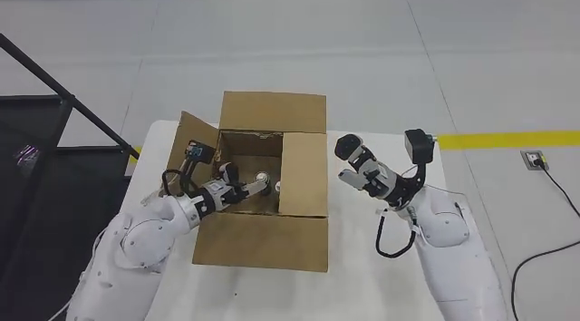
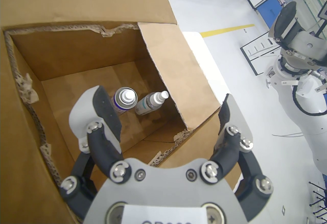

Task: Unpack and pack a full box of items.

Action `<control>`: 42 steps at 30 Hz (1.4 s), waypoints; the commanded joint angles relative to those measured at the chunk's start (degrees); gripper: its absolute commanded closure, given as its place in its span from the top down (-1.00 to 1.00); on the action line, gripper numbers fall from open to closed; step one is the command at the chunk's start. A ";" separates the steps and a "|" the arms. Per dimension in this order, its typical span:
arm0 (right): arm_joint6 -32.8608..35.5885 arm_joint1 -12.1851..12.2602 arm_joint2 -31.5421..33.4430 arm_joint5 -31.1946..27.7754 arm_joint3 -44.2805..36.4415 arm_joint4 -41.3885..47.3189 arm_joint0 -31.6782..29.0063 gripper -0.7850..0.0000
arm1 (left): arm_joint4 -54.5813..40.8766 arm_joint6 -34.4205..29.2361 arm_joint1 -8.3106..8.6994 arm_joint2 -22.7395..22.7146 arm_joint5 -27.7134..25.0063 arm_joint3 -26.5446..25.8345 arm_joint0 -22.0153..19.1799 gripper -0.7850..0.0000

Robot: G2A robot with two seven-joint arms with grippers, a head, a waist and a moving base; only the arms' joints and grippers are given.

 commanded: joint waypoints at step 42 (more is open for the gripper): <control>-6.48 4.70 -0.99 1.15 -5.47 1.36 -4.39 1.00 | -36.04 -15.33 -4.24 15.32 -6.52 20.06 -17.94 1.00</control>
